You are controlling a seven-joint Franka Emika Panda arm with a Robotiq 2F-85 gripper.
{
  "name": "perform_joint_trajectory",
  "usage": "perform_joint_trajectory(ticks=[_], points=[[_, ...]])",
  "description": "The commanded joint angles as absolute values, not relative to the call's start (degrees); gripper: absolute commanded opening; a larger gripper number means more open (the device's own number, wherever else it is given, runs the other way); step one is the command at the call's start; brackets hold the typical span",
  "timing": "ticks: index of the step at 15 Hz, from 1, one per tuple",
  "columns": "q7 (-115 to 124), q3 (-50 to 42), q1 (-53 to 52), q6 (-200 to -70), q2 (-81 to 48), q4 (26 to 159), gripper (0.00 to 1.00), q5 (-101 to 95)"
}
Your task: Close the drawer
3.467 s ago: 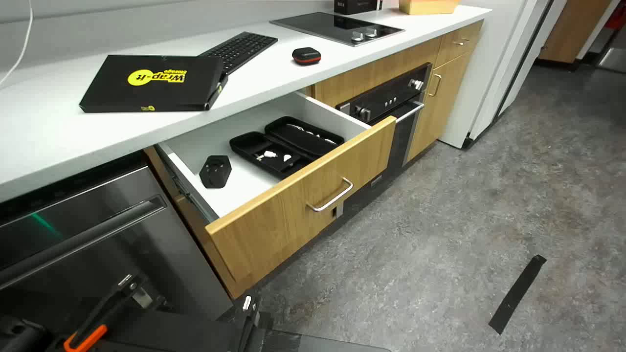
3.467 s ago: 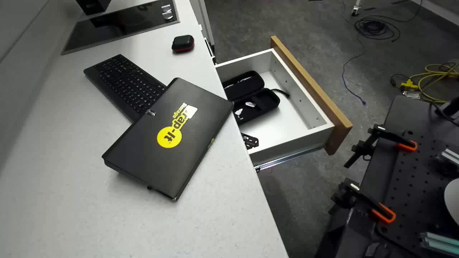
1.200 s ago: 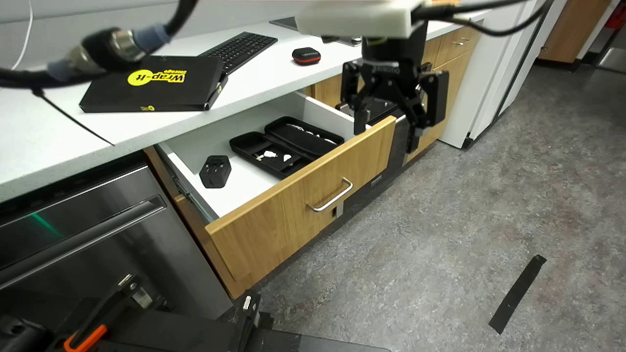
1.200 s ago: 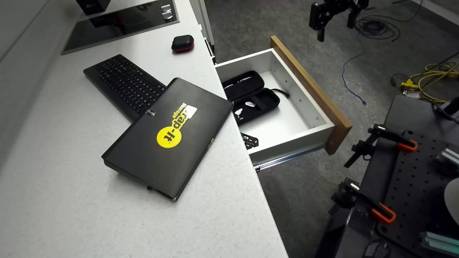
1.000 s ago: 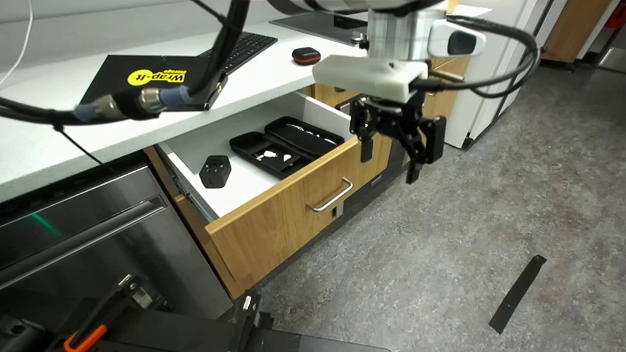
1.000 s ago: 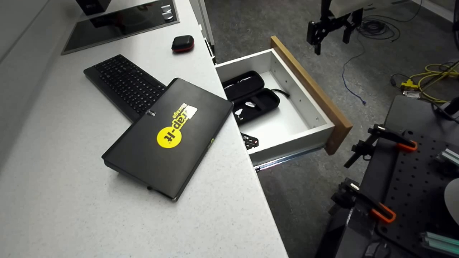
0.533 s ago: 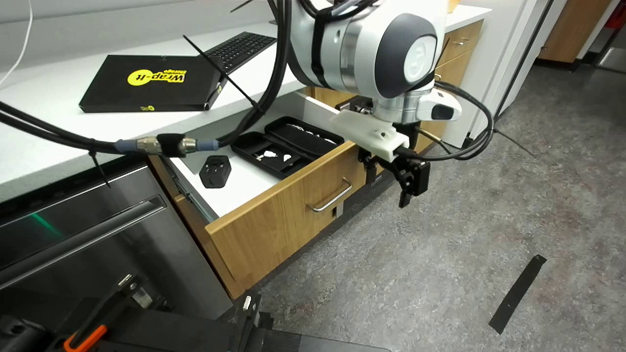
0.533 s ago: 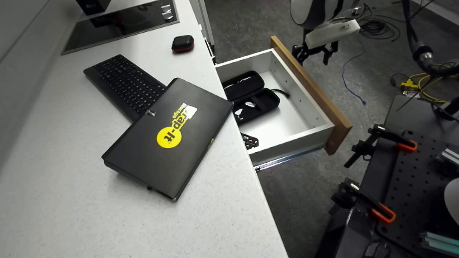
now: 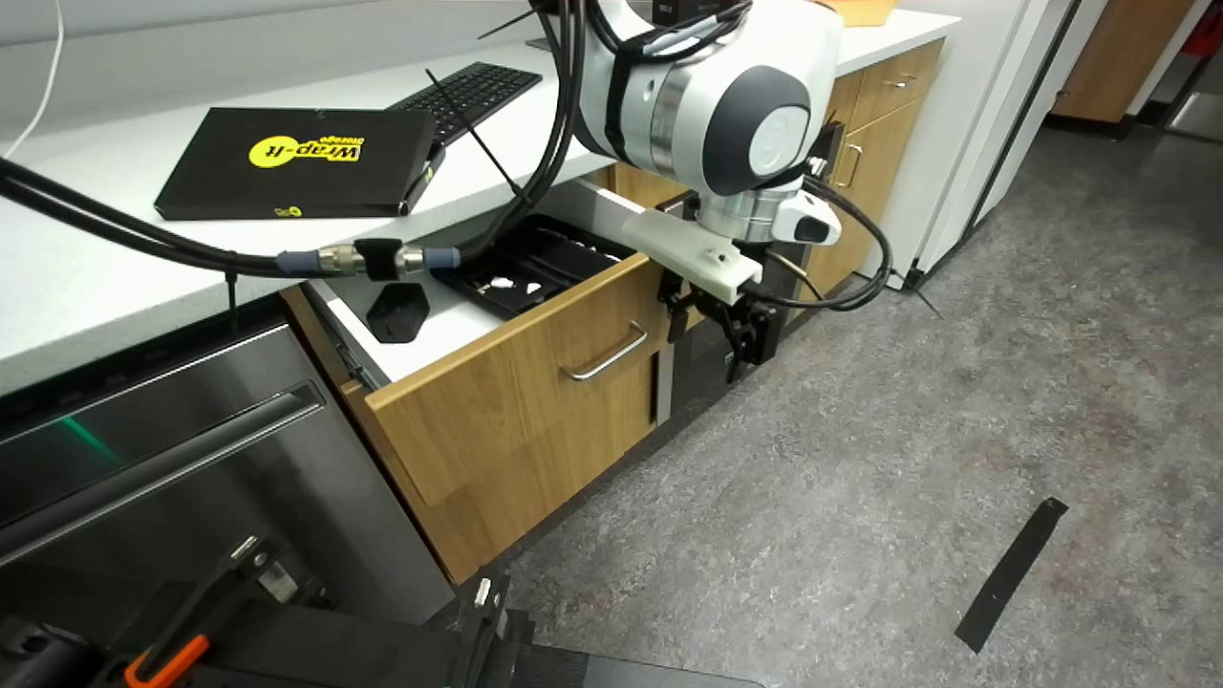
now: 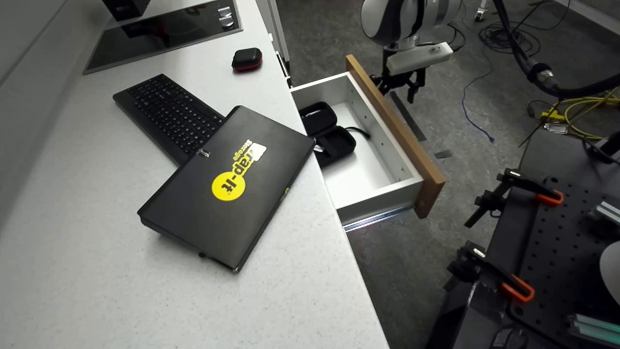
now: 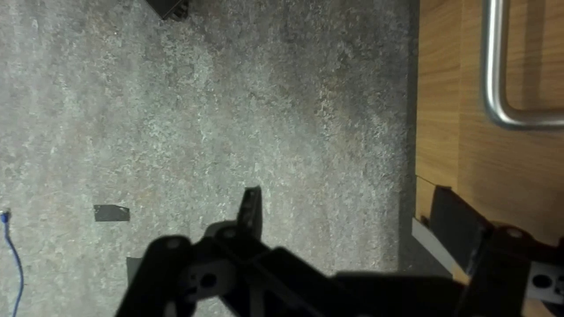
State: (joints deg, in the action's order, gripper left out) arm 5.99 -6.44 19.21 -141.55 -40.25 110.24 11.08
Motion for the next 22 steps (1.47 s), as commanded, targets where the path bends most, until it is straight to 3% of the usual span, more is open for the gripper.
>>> perform_joint_trajectory(ticks=[1,7,16,22], points=[[1.98,-2.83,19.88,-134.98,-44.08,102.33,1.0,14.27],[4.69,-1.77,16.39,-129.33,-46.59,95.37,1.0,13.56],[4.06,-2.71,15.57,-131.2,-45.9,97.14,1.0,12.89],[-0.37,1.49,16.3,-131.24,-53.21,89.48,1.0,16.11]])
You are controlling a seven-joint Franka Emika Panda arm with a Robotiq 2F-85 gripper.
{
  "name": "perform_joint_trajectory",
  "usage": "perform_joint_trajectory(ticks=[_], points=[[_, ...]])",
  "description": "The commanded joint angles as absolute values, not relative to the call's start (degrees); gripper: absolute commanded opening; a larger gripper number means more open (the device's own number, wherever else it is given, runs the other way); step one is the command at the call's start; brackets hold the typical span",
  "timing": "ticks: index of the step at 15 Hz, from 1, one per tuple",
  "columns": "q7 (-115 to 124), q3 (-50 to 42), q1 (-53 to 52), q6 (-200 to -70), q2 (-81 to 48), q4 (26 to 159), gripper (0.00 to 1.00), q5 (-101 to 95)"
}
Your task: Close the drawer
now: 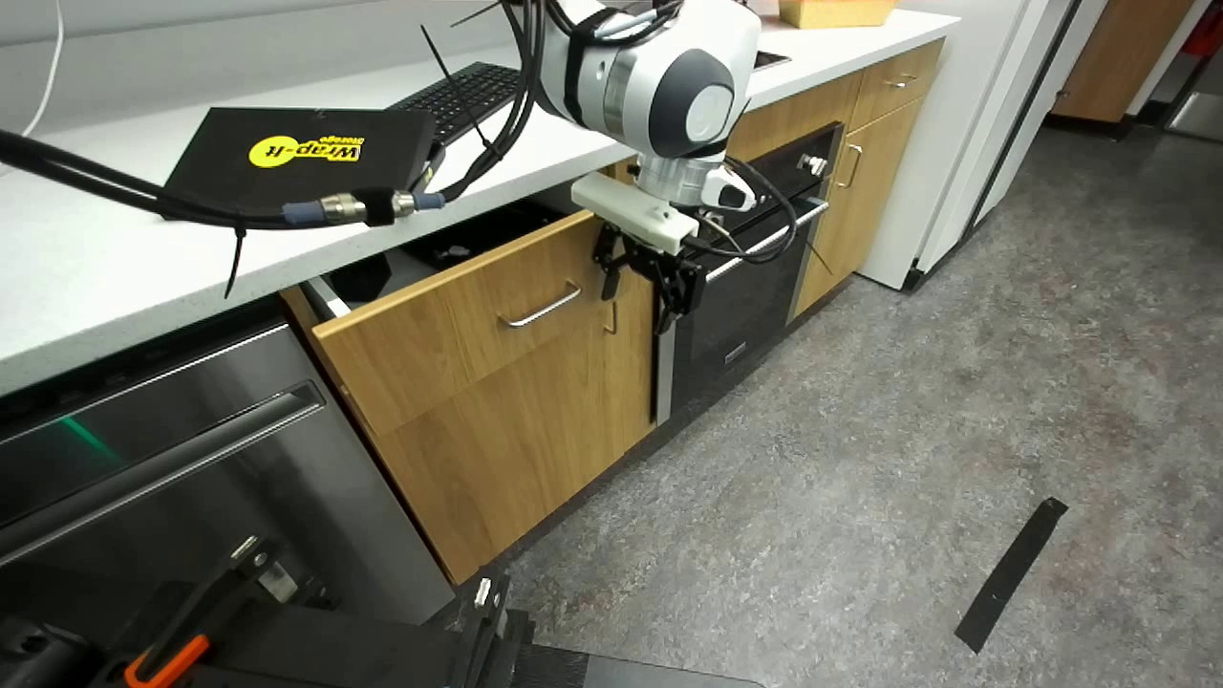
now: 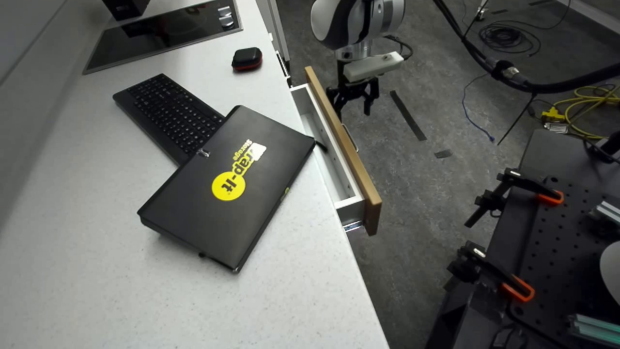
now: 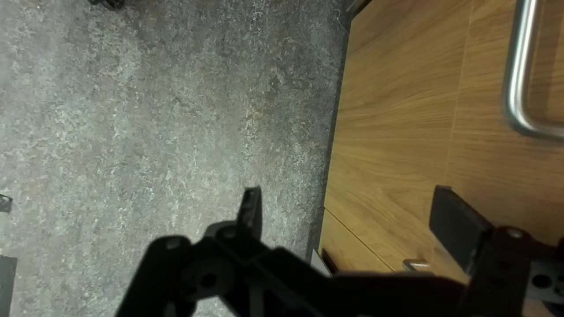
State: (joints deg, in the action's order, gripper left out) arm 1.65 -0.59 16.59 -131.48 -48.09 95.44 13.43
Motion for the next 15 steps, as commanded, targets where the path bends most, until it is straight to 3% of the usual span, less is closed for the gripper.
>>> perform_joint_trajectory(ticks=[1,10,15], points=[[-0.41,1.94,15.79,-131.1,-54.98,87.65,1.0,16.05],[-2.26,5.09,11.8,-131.6,-62.96,77.31,1.0,14.3],[-3.12,3.47,12.58,-131.26,-60.95,80.94,1.0,13.75]])
